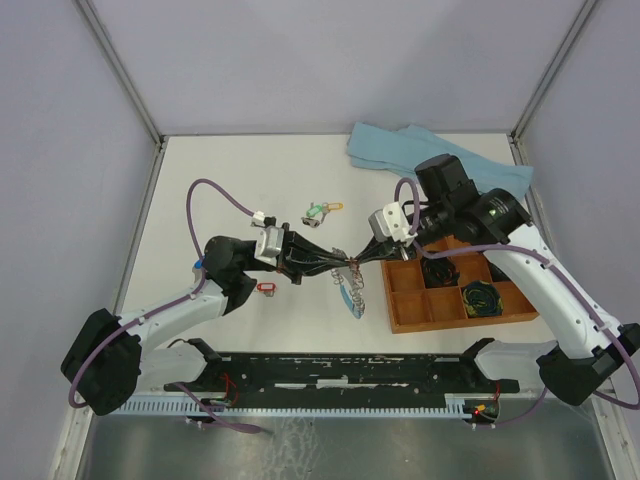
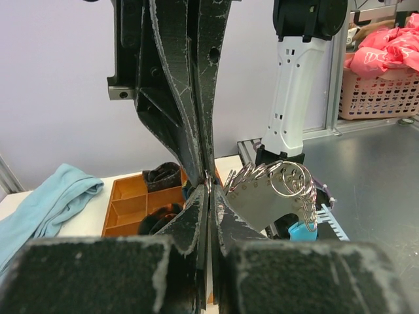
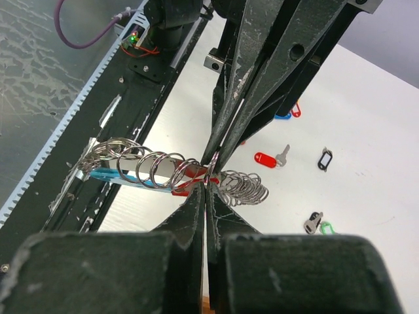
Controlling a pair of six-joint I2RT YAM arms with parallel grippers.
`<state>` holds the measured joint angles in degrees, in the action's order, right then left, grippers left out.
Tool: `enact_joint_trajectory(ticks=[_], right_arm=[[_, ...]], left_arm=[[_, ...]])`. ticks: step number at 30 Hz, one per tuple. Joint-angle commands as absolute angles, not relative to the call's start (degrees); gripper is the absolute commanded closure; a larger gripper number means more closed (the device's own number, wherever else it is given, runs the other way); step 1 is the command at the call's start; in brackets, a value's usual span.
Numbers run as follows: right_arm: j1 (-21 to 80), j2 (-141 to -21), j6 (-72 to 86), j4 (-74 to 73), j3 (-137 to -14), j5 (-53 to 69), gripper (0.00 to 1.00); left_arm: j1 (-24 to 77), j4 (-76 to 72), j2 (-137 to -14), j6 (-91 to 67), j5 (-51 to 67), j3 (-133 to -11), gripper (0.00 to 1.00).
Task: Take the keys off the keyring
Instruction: Remove the key from the keyring.
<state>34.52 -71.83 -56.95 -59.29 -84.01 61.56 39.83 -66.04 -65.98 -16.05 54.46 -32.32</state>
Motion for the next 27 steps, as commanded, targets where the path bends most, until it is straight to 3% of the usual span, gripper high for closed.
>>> enact_joint_trajectory(ticks=[1, 14, 27], right_arm=[[35.12, -70.42, -59.64, -63.56, -88.27, 55.83, 0.99], [42.99, -70.58, -58.26, -67.79, -92.45, 35.11, 0.99], [43.52, -69.25, -52.16, -58.72, -86.23, 35.26, 0.99]], left_arm=[[39.70, -67.91, -64.13, -15.76, 54.72, -35.24, 0.97], [39.73, -69.50, -63.96, -15.86, 52.73, -34.07, 0.97], [42.45, -88.29, -64.05, -21.80, 39.55, -27.35, 0.97]])
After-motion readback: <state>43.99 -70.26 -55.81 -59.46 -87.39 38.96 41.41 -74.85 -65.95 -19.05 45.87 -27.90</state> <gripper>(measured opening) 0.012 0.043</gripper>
